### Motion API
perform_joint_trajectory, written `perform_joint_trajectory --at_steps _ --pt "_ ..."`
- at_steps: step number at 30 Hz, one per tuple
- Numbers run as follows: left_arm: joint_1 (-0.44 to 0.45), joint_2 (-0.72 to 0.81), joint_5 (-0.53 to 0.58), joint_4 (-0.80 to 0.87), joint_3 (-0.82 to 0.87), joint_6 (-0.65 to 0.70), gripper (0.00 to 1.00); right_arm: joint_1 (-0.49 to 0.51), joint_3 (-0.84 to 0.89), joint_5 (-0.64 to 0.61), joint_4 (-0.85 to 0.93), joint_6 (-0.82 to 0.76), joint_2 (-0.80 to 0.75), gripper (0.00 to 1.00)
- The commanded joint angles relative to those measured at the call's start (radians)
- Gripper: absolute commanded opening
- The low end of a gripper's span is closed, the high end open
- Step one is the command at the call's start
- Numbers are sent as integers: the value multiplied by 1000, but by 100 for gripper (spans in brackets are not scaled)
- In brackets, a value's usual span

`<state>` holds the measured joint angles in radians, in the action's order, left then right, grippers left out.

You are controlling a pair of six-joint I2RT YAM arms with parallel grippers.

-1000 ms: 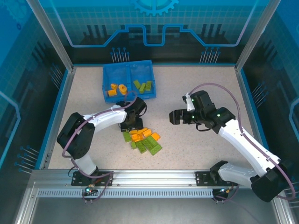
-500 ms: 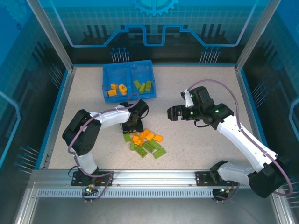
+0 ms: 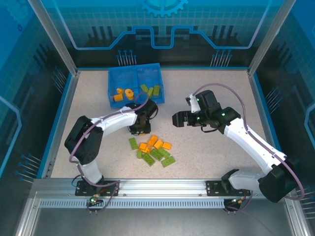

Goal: Sort the legos into containers by color

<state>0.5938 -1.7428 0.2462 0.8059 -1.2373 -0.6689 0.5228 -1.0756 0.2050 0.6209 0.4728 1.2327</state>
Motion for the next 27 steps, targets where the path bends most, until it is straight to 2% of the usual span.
perform_joint_trajectory --at_steps 1,7,13,19,24,27 --pt "-75 97 95 45 -110 61 38 44 -2 92 -56 -24 9 96" --pt "-257 32 179 29 -314 155 38 70 10 72 -115 30 21 96" --pt "-402 -190 142 -11 -540 185 37 78 15 -2 -80 41 -22 96" --pt "-453 -464 88 -5 -840 216 37 95 50 -52 -41 61 -100 96" --pt "-468 -641 92 46 -1061 218 46 109 72 -97 -25 93 -159 96" --pt "-470 -691 94 70 -1127 218 55 112 64 -104 -11 98 -175 96"
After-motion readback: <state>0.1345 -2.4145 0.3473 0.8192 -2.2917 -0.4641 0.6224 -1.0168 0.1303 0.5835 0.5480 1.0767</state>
